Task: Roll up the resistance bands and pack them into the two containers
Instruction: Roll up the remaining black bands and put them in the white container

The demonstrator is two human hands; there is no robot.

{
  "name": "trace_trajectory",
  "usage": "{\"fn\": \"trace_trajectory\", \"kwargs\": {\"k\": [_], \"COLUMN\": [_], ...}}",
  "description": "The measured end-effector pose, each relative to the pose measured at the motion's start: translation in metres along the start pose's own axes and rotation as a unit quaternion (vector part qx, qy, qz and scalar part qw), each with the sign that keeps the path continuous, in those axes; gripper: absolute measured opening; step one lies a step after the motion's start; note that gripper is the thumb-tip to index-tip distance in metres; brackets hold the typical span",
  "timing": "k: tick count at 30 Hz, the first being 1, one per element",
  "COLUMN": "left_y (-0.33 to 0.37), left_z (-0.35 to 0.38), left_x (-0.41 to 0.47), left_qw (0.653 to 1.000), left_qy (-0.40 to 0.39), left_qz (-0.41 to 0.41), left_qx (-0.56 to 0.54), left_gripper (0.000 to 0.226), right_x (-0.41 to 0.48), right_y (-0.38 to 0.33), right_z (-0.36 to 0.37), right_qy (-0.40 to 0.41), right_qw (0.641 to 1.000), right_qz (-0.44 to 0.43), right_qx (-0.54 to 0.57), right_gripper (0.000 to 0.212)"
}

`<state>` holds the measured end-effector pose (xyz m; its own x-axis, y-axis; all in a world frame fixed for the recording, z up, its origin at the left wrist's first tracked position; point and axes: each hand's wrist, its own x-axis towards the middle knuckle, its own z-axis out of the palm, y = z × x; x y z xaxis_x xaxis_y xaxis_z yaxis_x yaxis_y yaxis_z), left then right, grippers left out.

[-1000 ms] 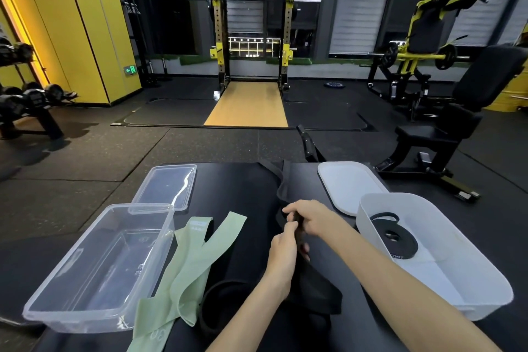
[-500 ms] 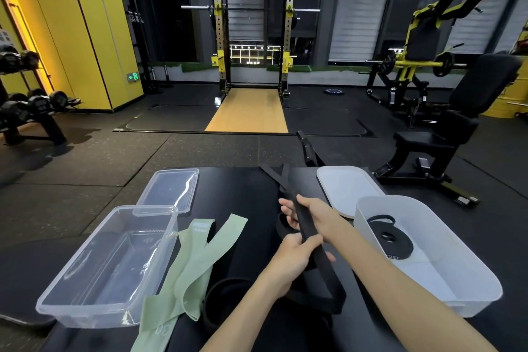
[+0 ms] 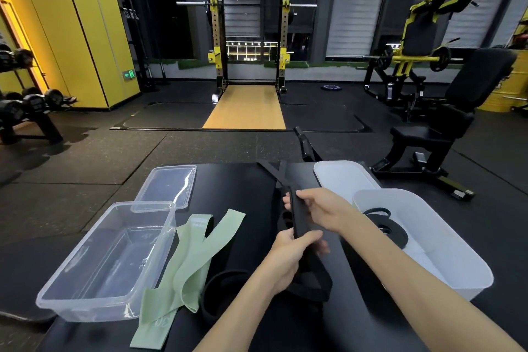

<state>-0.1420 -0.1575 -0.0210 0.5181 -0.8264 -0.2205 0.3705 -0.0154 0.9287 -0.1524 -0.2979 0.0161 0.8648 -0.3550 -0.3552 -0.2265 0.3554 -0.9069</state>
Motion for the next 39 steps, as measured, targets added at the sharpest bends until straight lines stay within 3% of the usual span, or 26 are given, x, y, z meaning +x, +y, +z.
{"fn": "trace_trajectory", "kwargs": {"k": [4,8,10,15,22,25,29,33,36,39], "left_y": [0.007,0.016,0.019,0.029,0.020,0.018,0.016,0.021,0.029,0.029], "left_z": [-0.004,-0.002,0.003,0.006,0.004,-0.002,-0.005,0.008,0.018,0.025], "left_x": [-0.009,-0.006,-0.004,0.000,-0.017,-0.026,-0.037,-0.041,-0.041,-0.047], "left_qw": [0.994,0.992,0.994,0.999,0.997,0.997,0.985,0.999,0.994,0.986], "left_qy": [-0.069,-0.038,-0.017,0.027,-0.046,-0.060,-0.049,0.004,0.059,0.049], "left_qz": [-0.044,0.011,0.036,0.033,-0.022,-0.036,-0.027,-0.017,-0.045,-0.067], "left_qx": [0.070,0.119,0.098,0.022,-0.052,0.029,0.165,0.052,-0.086,-0.142], "left_gripper": [0.022,0.021,0.023,0.026,0.029,0.033,0.039,0.033,0.030,0.024], "right_x": [0.001,0.000,-0.004,-0.025,-0.036,-0.038,-0.042,-0.057,-0.073,-0.080], "right_y": [-0.012,-0.013,-0.010,0.002,-0.002,-0.005,0.000,0.009,0.014,0.013], "right_z": [0.007,0.010,0.009,0.003,0.013,0.018,0.029,0.035,0.034,0.031], "right_qy": [0.032,0.015,-0.015,-0.082,0.006,0.044,0.072,0.043,0.012,0.019], "right_qw": [0.998,0.996,0.995,0.996,0.998,0.996,0.996,0.998,0.995,0.995], "right_qz": [-0.047,-0.060,-0.032,0.003,-0.058,-0.072,-0.054,0.033,0.091,0.095], "right_qx": [-0.009,0.064,0.094,-0.027,0.001,-0.039,-0.008,0.026,-0.030,-0.031], "right_gripper": [0.028,0.035,0.040,0.044,0.024,0.023,0.023,0.026,0.031,0.022]}}
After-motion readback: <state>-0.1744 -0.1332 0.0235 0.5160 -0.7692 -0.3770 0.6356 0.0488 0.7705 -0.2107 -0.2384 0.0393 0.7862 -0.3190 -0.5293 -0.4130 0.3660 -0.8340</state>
